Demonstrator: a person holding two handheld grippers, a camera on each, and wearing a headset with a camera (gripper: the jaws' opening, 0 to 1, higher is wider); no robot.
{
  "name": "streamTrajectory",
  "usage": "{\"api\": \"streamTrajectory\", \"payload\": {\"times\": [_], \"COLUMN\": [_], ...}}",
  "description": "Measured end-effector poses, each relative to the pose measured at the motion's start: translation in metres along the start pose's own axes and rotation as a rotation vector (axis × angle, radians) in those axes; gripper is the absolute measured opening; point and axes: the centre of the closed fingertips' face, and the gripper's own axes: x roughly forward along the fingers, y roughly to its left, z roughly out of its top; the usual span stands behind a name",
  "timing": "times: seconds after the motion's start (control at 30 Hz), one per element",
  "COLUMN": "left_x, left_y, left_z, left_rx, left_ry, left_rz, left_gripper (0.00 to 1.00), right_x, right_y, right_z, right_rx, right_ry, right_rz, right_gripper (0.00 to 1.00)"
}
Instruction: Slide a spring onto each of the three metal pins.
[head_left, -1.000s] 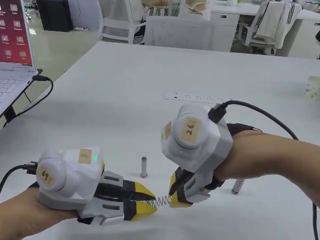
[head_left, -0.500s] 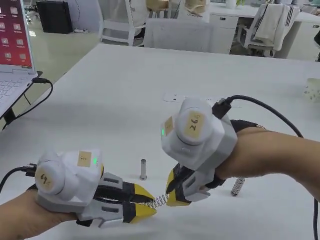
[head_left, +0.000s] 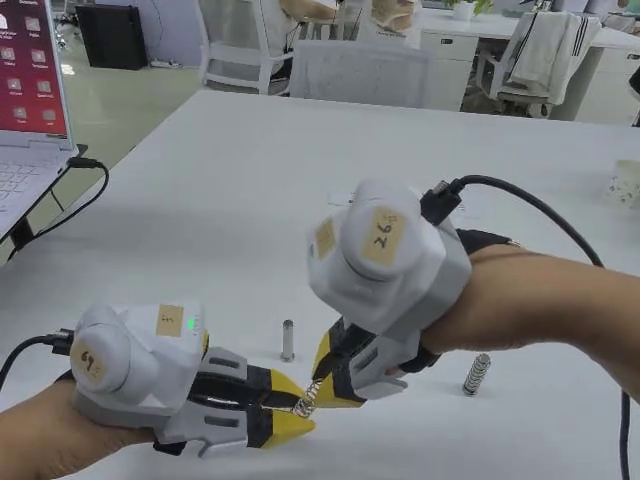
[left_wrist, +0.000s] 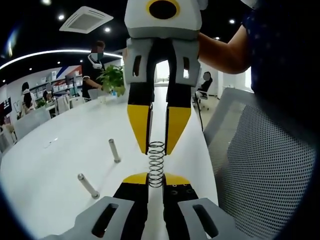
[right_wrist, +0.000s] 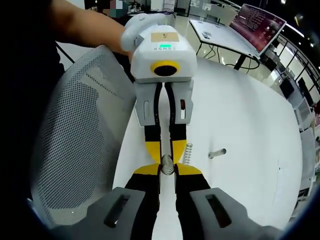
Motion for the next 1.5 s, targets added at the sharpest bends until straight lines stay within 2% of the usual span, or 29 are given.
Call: {"api": "streamTrajectory", "payload": {"times": [0.7,1.13,1.3,1.5], "left_x": [0.0,-0.001,-0.001,-0.001], "left_y": [-0.002,0.0,-0.001,0.0], "left_z": [-0.002,0.007,0.014,0.015], "left_rx": [0.016,0.017,0.01,0.004], "left_ry": [0.006,-0.027,-0.046,-0.054], "left_rz": [-0.01,-0.007,-0.009,-0.006], "left_gripper": [0.01,0.01,0.01,0.01], "right_x": [0.004,0.01,0.011,0.01], "right_y": [-0.001,0.0,0.0,-0.001], "right_z": [0.001,-0.001,-0.002,-0.003], "right_rx": [0.026,0.036,0.036,0.033], "right_ry": [-0.001,0.006,0.007,0.008], "right_rz": [0.022,0.033,0.034,0.029], "right_gripper": [0.08,0.09,0.09,0.09]}}
